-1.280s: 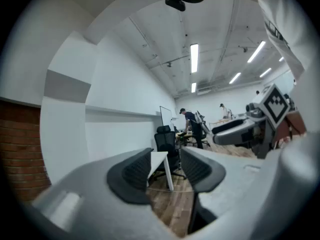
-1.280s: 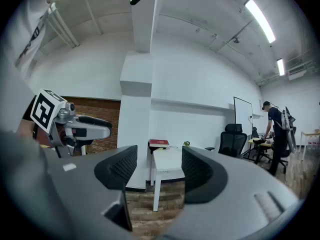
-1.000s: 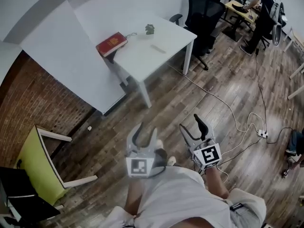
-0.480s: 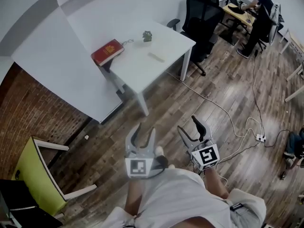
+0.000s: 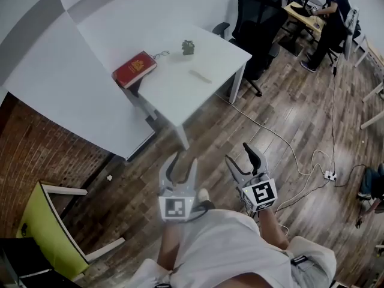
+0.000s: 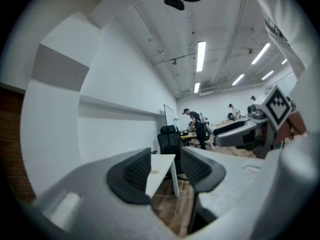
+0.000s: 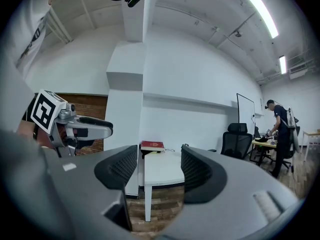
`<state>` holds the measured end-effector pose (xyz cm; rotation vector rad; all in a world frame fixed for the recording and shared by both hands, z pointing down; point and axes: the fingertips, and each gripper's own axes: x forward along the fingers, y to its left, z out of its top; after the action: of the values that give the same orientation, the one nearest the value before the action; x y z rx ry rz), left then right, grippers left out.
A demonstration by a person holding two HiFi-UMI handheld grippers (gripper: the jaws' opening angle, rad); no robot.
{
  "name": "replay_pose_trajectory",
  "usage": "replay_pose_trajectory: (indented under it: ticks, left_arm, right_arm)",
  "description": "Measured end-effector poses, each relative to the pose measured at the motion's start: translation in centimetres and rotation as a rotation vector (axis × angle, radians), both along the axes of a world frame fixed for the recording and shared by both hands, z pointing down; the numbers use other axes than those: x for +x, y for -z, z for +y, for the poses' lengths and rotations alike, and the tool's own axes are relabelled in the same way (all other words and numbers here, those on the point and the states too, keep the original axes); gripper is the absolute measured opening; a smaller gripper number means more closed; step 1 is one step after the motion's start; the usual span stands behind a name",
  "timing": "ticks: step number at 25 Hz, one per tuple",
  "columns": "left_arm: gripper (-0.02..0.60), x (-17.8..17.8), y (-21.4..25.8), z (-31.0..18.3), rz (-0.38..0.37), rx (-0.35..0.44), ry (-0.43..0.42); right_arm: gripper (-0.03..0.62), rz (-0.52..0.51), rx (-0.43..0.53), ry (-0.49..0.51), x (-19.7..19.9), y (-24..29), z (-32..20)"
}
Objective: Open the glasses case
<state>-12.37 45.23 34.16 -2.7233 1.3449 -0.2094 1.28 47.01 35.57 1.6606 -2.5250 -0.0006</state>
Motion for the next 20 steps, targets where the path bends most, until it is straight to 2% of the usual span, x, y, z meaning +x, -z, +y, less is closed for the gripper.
replay_pose_trajectory:
  ticks: [10, 20]
  left_arm:
    - [0.186, -0.8, -0.2, -6.0, 0.006, 0.010, -0.039]
    - [0.186, -1.6, -0.1, -9.6, 0.028, 0.003, -0.074]
  right_arm:
    - [0.267, 0.018, -0.001, -0.032, -1.2, -0.2, -5.7]
    - [0.267, 0.031, -0.025, -0.081, -2.6, -0.1, -8.8]
